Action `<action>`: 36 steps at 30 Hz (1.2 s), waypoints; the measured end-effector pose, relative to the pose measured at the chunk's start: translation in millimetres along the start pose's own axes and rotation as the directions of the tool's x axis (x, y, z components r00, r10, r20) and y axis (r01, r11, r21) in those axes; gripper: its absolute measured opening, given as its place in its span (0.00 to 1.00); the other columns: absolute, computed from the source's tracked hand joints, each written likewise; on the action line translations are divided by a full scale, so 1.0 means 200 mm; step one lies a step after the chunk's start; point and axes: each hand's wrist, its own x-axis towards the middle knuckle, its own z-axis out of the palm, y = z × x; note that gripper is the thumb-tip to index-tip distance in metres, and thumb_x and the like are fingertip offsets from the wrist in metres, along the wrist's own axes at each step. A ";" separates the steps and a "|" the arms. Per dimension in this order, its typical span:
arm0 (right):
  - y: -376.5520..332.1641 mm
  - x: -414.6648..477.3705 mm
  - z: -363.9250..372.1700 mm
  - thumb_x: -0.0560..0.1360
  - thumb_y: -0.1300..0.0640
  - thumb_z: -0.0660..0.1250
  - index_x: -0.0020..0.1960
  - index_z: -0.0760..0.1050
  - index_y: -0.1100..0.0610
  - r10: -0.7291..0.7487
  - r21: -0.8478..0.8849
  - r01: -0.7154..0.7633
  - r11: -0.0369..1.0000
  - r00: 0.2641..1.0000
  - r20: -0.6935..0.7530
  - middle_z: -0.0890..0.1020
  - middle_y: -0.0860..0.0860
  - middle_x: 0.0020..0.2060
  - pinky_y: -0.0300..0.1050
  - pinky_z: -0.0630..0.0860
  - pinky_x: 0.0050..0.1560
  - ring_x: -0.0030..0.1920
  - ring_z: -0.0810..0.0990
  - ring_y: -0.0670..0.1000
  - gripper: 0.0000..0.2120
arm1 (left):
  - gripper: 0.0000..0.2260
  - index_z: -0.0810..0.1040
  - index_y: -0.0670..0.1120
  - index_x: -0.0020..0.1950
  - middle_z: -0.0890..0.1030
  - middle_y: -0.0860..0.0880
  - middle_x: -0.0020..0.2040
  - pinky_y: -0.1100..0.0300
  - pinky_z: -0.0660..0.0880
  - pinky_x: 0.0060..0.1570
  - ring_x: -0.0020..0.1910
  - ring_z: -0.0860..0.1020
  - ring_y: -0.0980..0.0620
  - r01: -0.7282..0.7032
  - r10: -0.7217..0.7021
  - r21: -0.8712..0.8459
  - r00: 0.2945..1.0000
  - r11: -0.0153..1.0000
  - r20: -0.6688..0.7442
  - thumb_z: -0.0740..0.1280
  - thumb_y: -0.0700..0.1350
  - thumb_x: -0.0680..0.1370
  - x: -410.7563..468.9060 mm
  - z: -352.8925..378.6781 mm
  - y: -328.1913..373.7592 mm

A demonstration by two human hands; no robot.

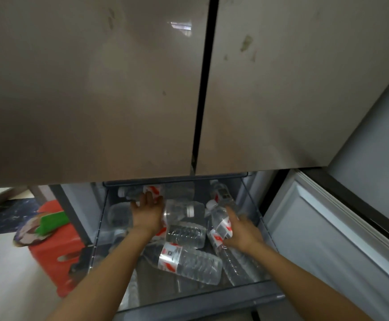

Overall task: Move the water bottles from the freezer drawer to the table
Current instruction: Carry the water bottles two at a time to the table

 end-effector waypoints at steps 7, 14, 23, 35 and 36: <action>-0.05 -0.07 0.08 0.72 0.51 0.68 0.75 0.37 0.44 -0.035 -0.109 0.037 0.993 0.999 0.013 0.57 0.59 0.72 0.52 0.65 0.66 0.71 0.58 0.63 0.46 | 0.38 0.53 0.49 0.73 0.64 0.45 0.71 0.48 0.58 0.69 0.70 0.62 0.43 -0.108 0.105 -0.079 0.994 0.991 -0.042 0.70 0.51 0.69 -0.09 0.01 -0.02; -0.06 -0.08 0.08 0.72 0.50 0.70 0.75 0.38 0.45 -0.004 -0.086 0.006 0.996 1.000 0.019 0.59 0.60 0.73 0.52 0.63 0.68 0.71 0.59 0.62 0.46 | 0.33 0.62 0.54 0.68 0.71 0.52 0.67 0.46 0.53 0.70 0.66 0.68 0.50 -0.192 0.203 -0.149 0.977 0.970 0.062 0.72 0.55 0.66 -0.22 -0.02 -0.03; -0.06 -0.13 0.02 0.68 0.53 0.74 0.74 0.41 0.41 -0.074 0.040 0.075 0.996 0.997 -0.034 0.64 0.56 0.71 0.52 0.68 0.63 0.68 0.66 0.59 0.50 | 0.36 0.65 0.49 0.65 0.76 0.52 0.53 0.53 0.74 0.53 0.53 0.76 0.48 -0.008 0.027 -0.790 1.000 0.613 0.011 0.78 0.46 0.61 -0.36 -0.22 -0.03; 0.02 -0.38 -0.17 0.66 0.50 0.75 0.66 0.37 0.32 -0.259 0.310 0.378 0.872 0.895 -0.364 0.64 0.48 0.68 0.46 0.72 0.60 0.64 0.69 0.50 0.50 | 0.28 0.67 0.58 0.48 0.77 0.55 0.48 0.60 0.72 0.43 0.48 0.77 0.53 -0.019 -0.145 -0.973 0.988 0.232 -0.054 0.80 0.46 0.57 -0.57 -0.25 -0.01; 0.00 -0.40 -0.20 0.66 0.51 0.75 0.65 0.37 0.31 -0.271 0.331 0.412 0.849 0.877 -0.396 0.64 0.48 0.68 0.45 0.71 0.61 0.65 0.68 0.49 0.50 | 0.28 0.68 0.58 0.48 0.77 0.55 0.48 0.59 0.73 0.44 0.47 0.77 0.53 -0.037 -0.163 -0.978 0.984 0.204 -0.071 0.80 0.44 0.58 -0.59 -0.28 -0.01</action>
